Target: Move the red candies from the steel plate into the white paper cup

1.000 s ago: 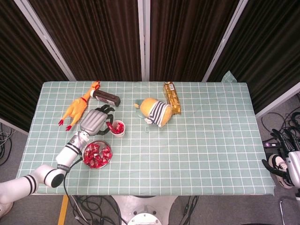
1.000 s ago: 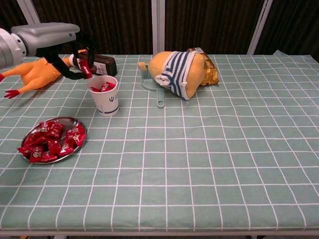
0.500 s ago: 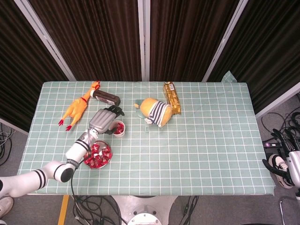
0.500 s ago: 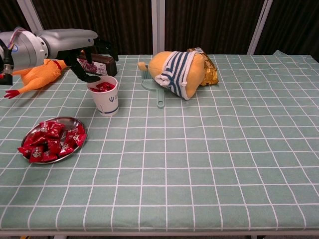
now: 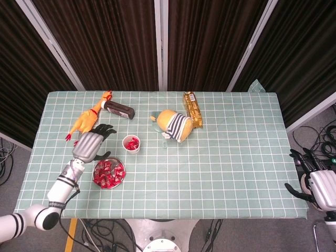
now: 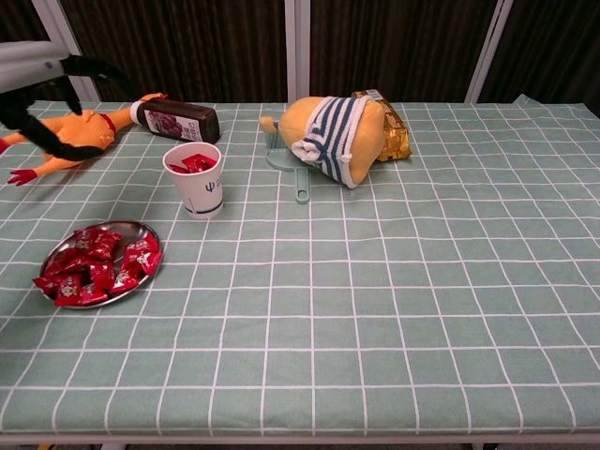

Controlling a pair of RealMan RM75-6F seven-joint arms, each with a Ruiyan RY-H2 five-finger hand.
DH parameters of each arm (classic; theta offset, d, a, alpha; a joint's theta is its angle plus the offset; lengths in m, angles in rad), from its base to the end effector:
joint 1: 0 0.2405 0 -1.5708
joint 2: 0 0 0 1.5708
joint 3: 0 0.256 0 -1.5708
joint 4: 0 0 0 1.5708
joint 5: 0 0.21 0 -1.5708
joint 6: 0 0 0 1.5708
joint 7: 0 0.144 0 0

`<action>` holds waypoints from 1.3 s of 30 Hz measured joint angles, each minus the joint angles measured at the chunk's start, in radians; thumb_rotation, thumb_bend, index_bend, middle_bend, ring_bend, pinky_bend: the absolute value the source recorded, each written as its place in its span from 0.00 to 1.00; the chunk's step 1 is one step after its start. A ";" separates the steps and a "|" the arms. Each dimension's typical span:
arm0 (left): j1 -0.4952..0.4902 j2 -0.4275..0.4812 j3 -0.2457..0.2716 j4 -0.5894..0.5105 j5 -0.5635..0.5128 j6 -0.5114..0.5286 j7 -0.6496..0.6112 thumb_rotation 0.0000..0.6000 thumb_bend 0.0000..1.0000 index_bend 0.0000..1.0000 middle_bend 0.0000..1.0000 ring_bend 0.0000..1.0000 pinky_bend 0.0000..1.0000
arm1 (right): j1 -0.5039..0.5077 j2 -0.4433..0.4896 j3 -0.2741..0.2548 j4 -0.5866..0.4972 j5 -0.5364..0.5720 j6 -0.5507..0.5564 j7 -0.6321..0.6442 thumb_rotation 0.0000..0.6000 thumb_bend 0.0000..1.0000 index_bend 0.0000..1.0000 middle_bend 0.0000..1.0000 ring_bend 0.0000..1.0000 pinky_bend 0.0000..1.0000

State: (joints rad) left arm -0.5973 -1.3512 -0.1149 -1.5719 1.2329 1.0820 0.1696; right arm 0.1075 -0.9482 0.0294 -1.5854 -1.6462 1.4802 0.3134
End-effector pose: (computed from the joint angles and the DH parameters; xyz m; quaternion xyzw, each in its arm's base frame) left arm -0.2026 0.3204 0.0496 -0.7031 -0.3938 -0.3879 0.4474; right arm -0.3061 -0.1834 0.2040 0.6228 -0.3985 0.4357 0.5133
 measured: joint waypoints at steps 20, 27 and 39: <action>0.122 -0.118 0.159 0.089 0.123 0.027 0.083 1.00 0.28 0.43 0.24 0.15 0.33 | 0.010 0.005 -0.012 -0.023 0.006 -0.006 -0.017 1.00 0.21 0.08 0.18 0.00 0.13; 0.127 -0.135 0.153 0.124 0.093 0.000 0.125 1.00 0.29 0.45 0.24 0.15 0.33 | 0.014 0.003 -0.012 -0.020 0.006 -0.006 -0.013 1.00 0.21 0.08 0.18 0.00 0.13; 0.128 -0.147 0.134 0.152 0.059 -0.037 0.131 1.00 0.30 0.48 0.24 0.15 0.33 | 0.011 0.004 -0.011 -0.020 0.006 0.007 -0.007 1.00 0.21 0.08 0.19 0.00 0.13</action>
State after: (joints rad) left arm -0.4696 -1.4978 0.0194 -1.4195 1.2923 1.0446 0.3009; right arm 0.1187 -0.9445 0.0181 -1.6052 -1.6402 1.4872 0.3068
